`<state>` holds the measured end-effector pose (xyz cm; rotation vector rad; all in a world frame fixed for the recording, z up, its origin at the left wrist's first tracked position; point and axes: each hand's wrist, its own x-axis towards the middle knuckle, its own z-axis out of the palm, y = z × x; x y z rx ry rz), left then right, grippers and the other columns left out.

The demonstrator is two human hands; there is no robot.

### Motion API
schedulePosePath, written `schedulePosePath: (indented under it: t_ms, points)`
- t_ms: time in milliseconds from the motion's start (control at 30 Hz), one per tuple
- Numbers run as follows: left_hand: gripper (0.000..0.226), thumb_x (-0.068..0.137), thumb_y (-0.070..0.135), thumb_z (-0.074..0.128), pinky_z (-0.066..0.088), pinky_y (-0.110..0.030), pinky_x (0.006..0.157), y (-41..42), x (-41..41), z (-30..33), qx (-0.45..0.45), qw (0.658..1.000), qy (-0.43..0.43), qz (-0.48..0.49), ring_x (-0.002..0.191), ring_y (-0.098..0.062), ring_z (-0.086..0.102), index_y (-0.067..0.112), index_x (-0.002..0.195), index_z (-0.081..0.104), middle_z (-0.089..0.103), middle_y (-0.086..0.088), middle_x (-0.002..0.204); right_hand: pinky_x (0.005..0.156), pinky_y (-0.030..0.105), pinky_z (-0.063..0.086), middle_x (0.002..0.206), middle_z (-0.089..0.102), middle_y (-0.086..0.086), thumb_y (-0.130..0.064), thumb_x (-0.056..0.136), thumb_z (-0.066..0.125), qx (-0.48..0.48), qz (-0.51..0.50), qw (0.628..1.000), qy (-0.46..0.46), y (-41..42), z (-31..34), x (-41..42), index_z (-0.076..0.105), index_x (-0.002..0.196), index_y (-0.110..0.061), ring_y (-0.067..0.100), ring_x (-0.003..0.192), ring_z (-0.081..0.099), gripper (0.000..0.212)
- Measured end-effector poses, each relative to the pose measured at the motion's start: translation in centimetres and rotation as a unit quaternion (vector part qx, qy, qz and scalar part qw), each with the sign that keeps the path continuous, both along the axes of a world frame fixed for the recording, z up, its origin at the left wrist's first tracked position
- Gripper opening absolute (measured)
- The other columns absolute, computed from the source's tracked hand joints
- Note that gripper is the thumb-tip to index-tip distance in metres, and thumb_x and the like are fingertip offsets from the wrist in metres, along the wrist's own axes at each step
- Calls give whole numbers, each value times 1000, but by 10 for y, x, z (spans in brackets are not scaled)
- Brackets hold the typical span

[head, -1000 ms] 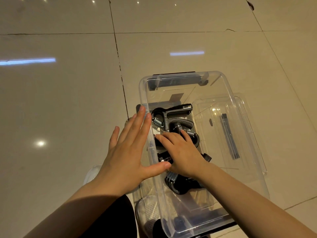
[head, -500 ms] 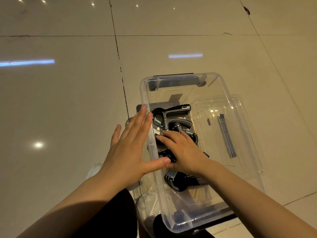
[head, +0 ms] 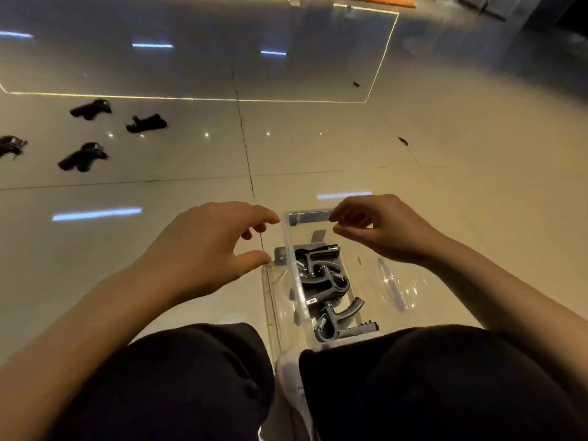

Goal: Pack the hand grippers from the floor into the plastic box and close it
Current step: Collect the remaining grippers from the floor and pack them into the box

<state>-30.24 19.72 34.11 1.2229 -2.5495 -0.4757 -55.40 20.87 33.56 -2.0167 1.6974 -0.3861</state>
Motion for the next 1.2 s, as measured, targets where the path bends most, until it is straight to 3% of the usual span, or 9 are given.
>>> schedulePosePath:
  t_ms: [100, 267, 333, 467, 533, 867, 967, 1067, 1200]
  points:
    - [44, 77, 51, 63, 49, -24, 76, 45, 14, 31, -28, 996, 87, 3, 83, -1, 59, 33, 117, 57, 60, 18, 96, 73, 10, 47, 94, 57, -18, -24, 89, 59, -34, 34, 999, -26, 29, 48, 32, 60, 112, -21, -6, 84, 56, 24]
    - [22, 73, 23, 77, 54, -33, 56, 96, 44, 35, -189, 982, 9, -20, 61, -10, 62, 21, 94, 69, 67, 9, 73, 76, 18, 52, 93, 68, -9, -27, 89, 61, -134, 39, 989, -41, 77, 61, 69, 68, 101, -19, 1, 82, 61, 17]
    - [14, 76, 23, 74, 53, -30, 52, 110, 56, 31, -201, 979, -6, -14, 56, -11, 62, 19, 90, 70, 67, 8, 69, 74, 26, 53, 90, 70, -6, -29, 89, 61, -145, 36, 988, -39, 89, 56, 78, 68, 97, -19, 7, 80, 63, 15]
    - [11, 81, 28, 68, 49, -26, 53, 121, 85, 36, -197, 976, -25, 85, 54, -9, 56, 19, 86, 69, 64, 9, 65, 64, 27, 41, 90, 69, -3, -35, 93, 53, -172, 78, 970, 150, 96, 46, 93, 66, 99, -20, 17, 80, 59, 20]
    - [9, 82, 29, 66, 46, -24, 56, 127, 102, 41, -188, 973, -25, 133, 55, -9, 55, 21, 85, 68, 63, 9, 67, 63, 25, 36, 92, 69, -2, -34, 93, 53, -177, 83, 965, 177, 94, 46, 95, 66, 100, -20, 18, 80, 58, 20]
    - [3, 83, 23, 68, 44, -18, 51, 162, 152, 33, -180, 954, 61, 234, 52, -4, 54, 24, 81, 67, 63, 12, 63, 72, 29, 51, 81, 66, -5, -25, 91, 58, -79, 132, 988, -1, 68, 37, 159, 67, 95, -15, 13, 75, 61, 14]
    - [9, 83, 24, 62, 37, -17, 42, 172, 192, 11, -154, 950, -6, 272, 47, -6, 53, 28, 75, 63, 60, 13, 57, 70, 29, 53, 75, 66, -5, -24, 91, 58, -48, 145, 986, -62, 56, 25, 201, 67, 90, -17, 11, 71, 63, 11]
    - [4, 87, 31, 60, 48, -24, 56, 189, 242, 10, -85, 935, -4, 343, 57, -5, 58, 31, 84, 63, 63, 16, 68, 69, 31, 52, 73, 66, -6, -24, 89, 60, -36, 168, 983, -64, 43, 6, 248, 68, 86, -17, 11, 71, 63, 11]
    - [4, 87, 29, 61, 48, -21, 66, 217, 297, 9, -59, 911, -16, 408, 63, -2, 57, 28, 88, 64, 64, 16, 76, 69, 31, 51, 75, 65, -9, -27, 88, 62, -11, 204, 978, -38, 38, -27, 308, 67, 85, -20, 12, 72, 61, 9]
